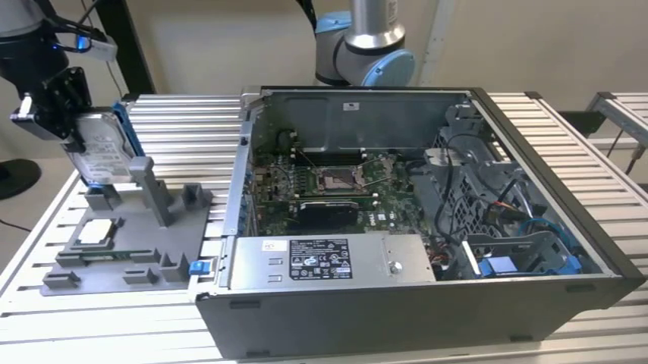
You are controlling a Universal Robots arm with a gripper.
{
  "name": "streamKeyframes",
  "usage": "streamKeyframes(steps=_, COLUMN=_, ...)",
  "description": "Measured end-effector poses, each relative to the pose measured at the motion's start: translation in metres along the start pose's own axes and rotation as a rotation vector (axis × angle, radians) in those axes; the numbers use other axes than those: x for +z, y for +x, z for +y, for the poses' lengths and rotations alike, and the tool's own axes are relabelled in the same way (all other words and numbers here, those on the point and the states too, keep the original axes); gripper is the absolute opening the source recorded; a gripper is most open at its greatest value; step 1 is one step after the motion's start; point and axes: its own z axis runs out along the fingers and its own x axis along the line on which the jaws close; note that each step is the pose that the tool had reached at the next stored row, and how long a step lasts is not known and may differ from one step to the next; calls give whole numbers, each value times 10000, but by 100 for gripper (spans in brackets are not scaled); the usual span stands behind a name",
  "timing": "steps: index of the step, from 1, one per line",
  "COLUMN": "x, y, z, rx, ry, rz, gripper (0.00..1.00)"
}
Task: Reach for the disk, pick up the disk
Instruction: 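Pick up the disk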
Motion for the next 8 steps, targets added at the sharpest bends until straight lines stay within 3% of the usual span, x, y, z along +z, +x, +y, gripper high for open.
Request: streamKeyframes(steps=8, x=-56, y=-2, z=1, rx=0, ry=-1, rz=0, gripper=0)
